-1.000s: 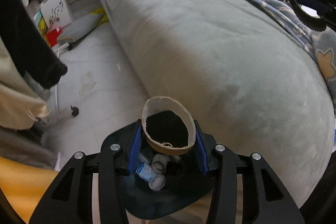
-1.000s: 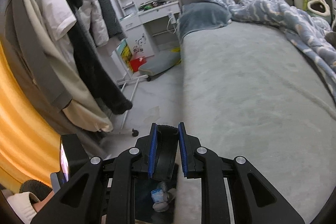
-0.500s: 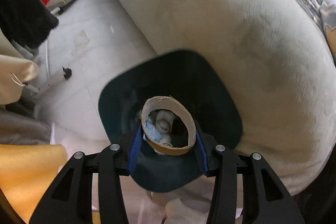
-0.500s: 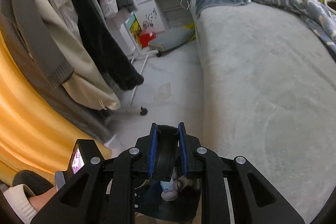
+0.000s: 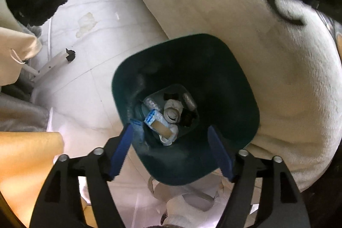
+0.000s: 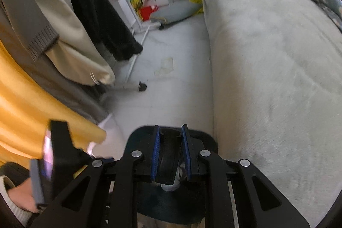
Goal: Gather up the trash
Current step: 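Open the left tool over the bin while the right tool opens to drop the clip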
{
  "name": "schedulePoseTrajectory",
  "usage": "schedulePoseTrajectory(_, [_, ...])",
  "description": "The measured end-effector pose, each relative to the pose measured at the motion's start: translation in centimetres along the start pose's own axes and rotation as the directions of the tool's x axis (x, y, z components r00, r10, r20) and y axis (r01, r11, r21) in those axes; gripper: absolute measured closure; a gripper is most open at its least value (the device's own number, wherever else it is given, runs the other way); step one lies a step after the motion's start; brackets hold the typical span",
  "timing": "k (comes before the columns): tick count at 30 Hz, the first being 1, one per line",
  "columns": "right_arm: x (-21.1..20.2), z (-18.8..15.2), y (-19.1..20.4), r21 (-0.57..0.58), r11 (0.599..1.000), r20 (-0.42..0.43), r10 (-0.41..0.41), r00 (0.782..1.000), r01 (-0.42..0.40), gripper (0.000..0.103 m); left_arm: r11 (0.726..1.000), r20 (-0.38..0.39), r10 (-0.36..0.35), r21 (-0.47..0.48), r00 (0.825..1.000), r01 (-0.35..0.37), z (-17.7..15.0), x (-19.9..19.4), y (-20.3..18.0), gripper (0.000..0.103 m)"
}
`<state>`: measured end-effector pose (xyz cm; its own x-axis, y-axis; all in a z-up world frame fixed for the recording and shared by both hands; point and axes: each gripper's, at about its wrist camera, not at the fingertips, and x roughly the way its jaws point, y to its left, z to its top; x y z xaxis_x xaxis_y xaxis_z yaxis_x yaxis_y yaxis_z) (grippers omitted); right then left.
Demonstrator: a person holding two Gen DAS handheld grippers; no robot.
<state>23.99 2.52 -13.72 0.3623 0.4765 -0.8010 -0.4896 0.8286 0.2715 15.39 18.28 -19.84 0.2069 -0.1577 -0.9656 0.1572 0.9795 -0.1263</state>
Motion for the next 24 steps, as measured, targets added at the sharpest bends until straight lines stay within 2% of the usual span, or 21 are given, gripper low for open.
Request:
schedulePoseTrajectory(2, [1.3, -0.4, 0.1, -0.006, 1.000, -0.037, -0.005, 0.999, 0.005, 0.083, 1.000, 0.026, -0.006, -0.014, 1.000, 0.006, 0.0, -0.4, 0.5, 0.027])
schedulePoseTrajectory(6, [3.1, -0.7, 0.3, -0.015, 1.000, -0.089, -0.008, 0.996, 0.007, 0.083, 0.999, 0.130, 0.027, -0.041, 0.991, -0.021, 0.2, -2.2, 1.6, 0.028])
schedulePoseTrajectory(9, [4.1, -1.3, 0.7, -0.029, 1.000, -0.125, -0.010, 0.992, 0.006, 0.083, 0.996, 0.192, 0.062, -0.069, 0.979, -0.049, 0.6, -3.8, 1.9, 0.037])
schedulePoseTrajectory(14, [5.6, -2.2, 0.9, -0.045, 0.999, -0.190, -0.010, 0.982, 0.001, 0.083, 0.995, 0.271, 0.073, -0.083, 0.960, -0.052, 0.8, -6.0, 2.0, 0.037])
schedulePoseTrajectory(18, [6.4, -2.9, 1.1, -0.047, 0.999, -0.233, -0.009, 0.973, -0.002, 0.083, 0.996, 0.311, 0.050, -0.086, 0.949, -0.024, 0.8, -7.6, 1.8, 0.033])
schedulePoseTrajectory(24, [6.8, -3.7, 1.2, -0.028, 0.999, -0.283, 0.023, 0.959, -0.032, 0.083, 0.996, 0.409, 0.034, -0.088, 0.912, 0.002, 0.2, -10.6, 1.0, 0.022])
